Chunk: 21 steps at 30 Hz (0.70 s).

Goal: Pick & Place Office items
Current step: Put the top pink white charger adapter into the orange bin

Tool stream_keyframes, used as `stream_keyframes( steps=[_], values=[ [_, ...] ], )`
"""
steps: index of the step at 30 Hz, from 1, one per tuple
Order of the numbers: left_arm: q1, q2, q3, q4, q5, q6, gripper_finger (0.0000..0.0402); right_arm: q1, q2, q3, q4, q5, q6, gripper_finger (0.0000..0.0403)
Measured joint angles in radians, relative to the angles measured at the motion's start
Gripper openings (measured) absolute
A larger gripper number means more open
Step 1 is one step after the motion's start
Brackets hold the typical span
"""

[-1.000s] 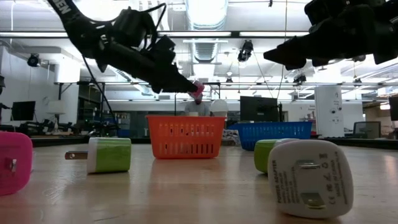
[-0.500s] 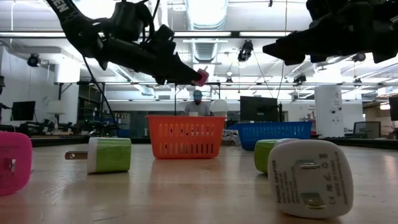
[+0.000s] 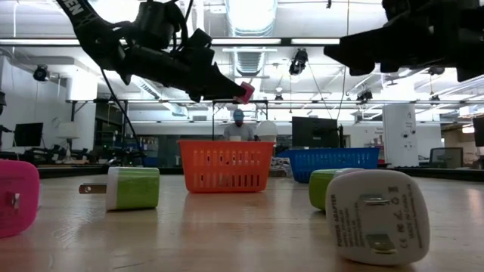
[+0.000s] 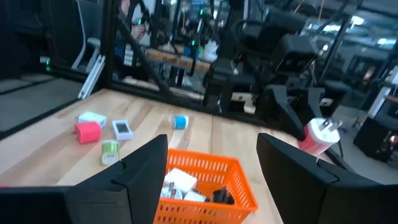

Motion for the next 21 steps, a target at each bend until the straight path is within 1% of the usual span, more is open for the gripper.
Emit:
stream_keyframes(
  steps=[2,5,14,18,21],
  values=[
    [-0.002,0.0,-0.002,0.0,0.0,0.004,0.0109,0.0,0.0,-0.024,0.048,0.0,0.0,0.0242],
    [-0.008,0.0,-0.004,0.0,0.0,0.011,0.0109,-0.001,0.0,-0.047,0.075,0.0,0.005,0.0242],
    [-0.067,0.0,-0.009,0.0,0.008,0.037,0.0109,0.0,0.0,-0.07,0.087,0.002,0.039,0.0242],
    [-0.105,0.0,-0.041,0.006,0.002,0.039,0.0109,0.0,0.0,-0.071,0.087,0.003,0.052,0.0242],
    [-0.137,0.0,-0.095,0.064,-0.011,0.016,0.0109,0.007,0.0,-0.071,0.086,0.003,0.053,0.0242]
  ],
)
